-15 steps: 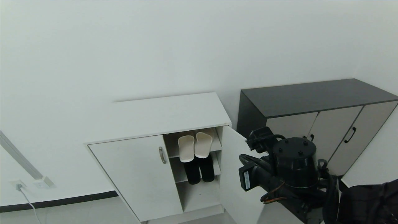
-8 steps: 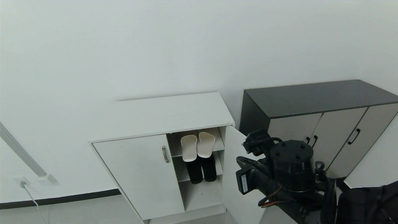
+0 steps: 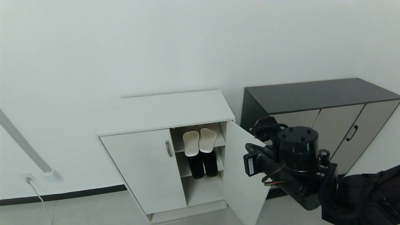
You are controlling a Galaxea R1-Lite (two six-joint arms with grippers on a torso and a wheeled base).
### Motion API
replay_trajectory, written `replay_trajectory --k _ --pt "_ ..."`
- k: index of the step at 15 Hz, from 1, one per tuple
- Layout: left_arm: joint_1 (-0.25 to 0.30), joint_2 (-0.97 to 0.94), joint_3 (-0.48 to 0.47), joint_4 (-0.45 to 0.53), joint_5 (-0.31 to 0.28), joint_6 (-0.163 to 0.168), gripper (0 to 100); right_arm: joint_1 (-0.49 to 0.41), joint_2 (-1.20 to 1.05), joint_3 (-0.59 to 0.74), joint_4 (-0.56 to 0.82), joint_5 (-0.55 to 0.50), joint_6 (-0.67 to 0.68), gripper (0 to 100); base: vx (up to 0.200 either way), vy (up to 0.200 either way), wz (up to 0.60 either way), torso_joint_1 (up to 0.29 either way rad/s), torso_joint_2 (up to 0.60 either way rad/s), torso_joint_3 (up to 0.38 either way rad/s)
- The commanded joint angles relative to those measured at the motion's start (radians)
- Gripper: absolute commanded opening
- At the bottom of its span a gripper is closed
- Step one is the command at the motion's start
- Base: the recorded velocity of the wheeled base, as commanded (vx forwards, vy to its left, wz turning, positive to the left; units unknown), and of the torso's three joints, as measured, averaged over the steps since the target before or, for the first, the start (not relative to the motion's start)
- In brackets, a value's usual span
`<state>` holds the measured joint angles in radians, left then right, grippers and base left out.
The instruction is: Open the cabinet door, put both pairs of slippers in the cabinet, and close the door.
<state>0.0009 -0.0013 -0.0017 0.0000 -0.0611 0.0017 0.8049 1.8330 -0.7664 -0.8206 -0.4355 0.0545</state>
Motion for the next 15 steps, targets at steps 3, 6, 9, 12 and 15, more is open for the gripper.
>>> replay_trajectory --k 3,6,9,12,15 --pt "0.001 0.001 0.0 0.0 0.0 0.0 0 -0.147 0.009 -0.175 0.158 0.015 0.002 0 0.0 0.0 0.0 0.0 0.0 0.0" --pt "0.001 0.001 0.0 0.0 0.0 0.0 0 -0.191 0.012 -0.258 0.258 0.084 0.018 0 0.0 0.0 0.0 0.0 0.0 0.0" --pt "0.001 0.001 0.0 0.0 0.0 0.0 0 -0.24 0.031 -0.341 0.371 0.166 0.059 0 0.0 0.0 0.0 0.0 0.0 0.0" --pt "0.001 0.001 0.0 0.0 0.001 0.0 0 -0.302 0.089 -0.361 0.374 0.244 0.074 0 0.0 0.0 0.0 0.0 0.0 0.0" --pt "0.001 0.001 0.0 0.0 0.001 0.0 0 -0.343 0.14 -0.363 0.336 0.314 0.097 0 0.0 0.0 0.0 0.0 0.0 0.0"
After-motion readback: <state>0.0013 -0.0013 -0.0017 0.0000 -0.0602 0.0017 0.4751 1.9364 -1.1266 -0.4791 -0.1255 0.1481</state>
